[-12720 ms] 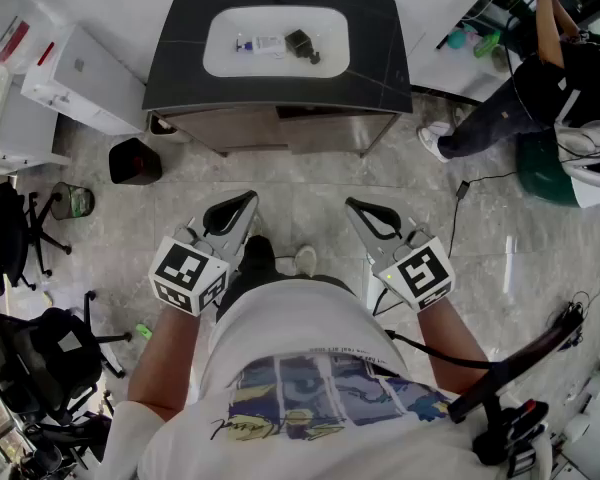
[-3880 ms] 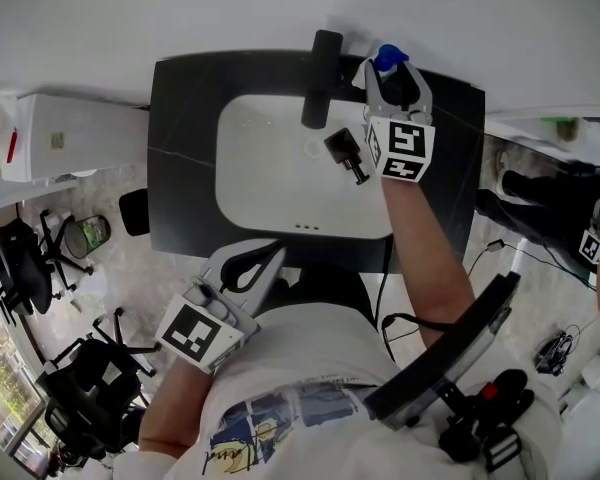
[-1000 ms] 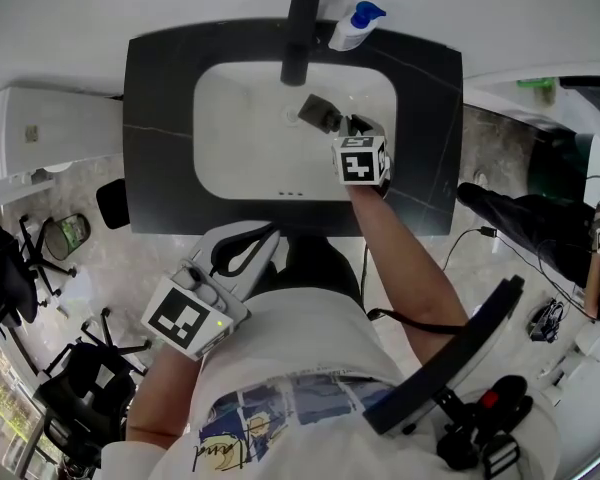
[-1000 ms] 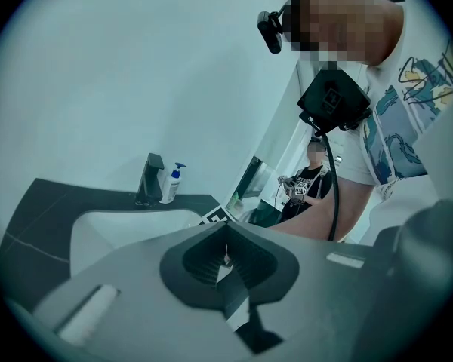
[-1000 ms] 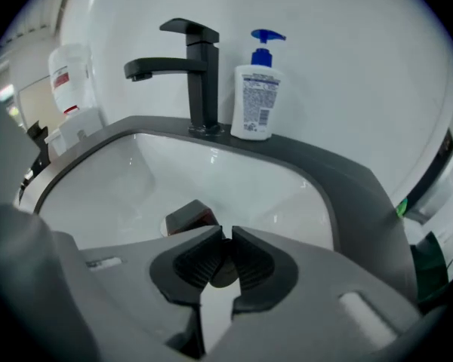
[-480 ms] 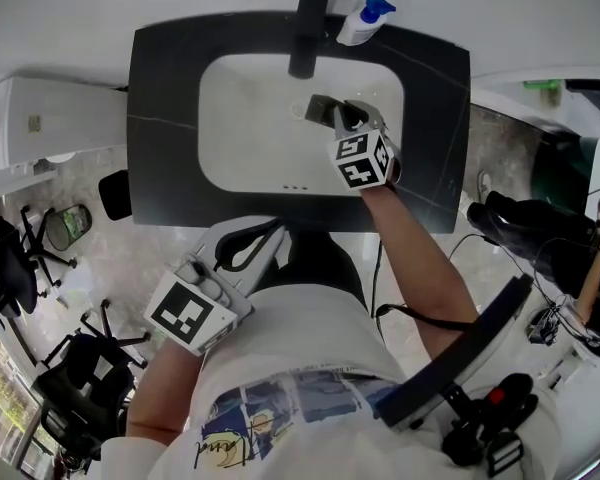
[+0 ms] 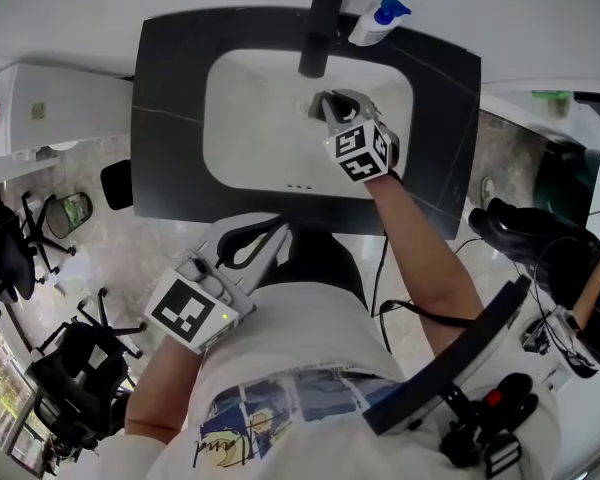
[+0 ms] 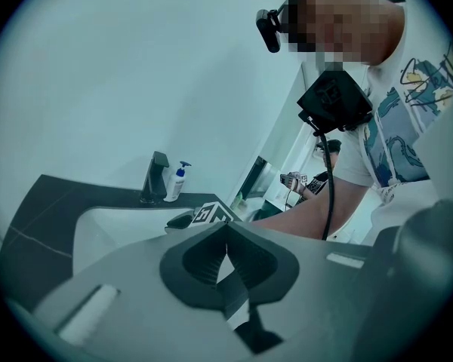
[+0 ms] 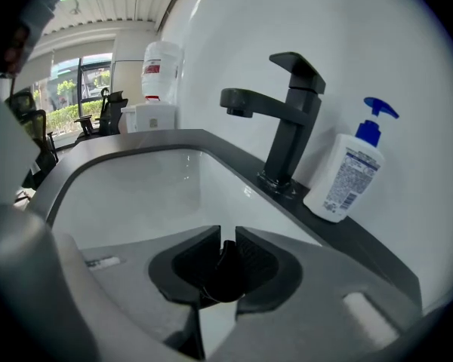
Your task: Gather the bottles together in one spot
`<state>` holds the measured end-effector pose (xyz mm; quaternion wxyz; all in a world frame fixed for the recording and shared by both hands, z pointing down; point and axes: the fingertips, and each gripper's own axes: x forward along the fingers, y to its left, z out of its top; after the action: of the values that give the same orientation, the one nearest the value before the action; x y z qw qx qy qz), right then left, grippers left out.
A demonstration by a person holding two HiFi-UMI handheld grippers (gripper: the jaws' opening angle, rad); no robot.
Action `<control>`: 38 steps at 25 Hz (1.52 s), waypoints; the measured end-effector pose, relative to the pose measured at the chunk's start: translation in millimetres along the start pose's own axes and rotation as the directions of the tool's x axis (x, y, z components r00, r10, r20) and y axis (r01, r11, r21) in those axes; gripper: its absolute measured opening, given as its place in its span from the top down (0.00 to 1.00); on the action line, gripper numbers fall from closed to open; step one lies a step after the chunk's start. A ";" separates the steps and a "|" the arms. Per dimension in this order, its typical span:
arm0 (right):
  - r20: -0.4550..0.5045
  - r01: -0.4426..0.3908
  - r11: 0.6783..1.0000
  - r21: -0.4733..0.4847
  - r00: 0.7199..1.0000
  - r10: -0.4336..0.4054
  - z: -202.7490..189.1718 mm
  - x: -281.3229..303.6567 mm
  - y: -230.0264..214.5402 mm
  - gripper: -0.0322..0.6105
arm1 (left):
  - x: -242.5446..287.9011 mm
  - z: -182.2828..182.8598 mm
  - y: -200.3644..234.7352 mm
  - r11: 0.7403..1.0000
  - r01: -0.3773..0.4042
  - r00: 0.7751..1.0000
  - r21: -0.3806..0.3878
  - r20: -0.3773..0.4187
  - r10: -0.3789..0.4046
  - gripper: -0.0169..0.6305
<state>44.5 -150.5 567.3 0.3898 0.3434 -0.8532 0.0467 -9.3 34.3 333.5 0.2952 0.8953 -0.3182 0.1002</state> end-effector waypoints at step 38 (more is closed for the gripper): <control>0.216 -0.124 0.976 0.178 0.973 0.084 22.5 17.9 11.0 0.95 | 5.6 -4.0 13.2 0.998 -0.058 0.998 -0.027 -0.024 0.058 0.97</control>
<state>15.2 -159.7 566.2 0.2614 0.3366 -0.8976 0.1124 -13.2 25.6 344.9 0.3081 0.8804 -0.3419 0.1147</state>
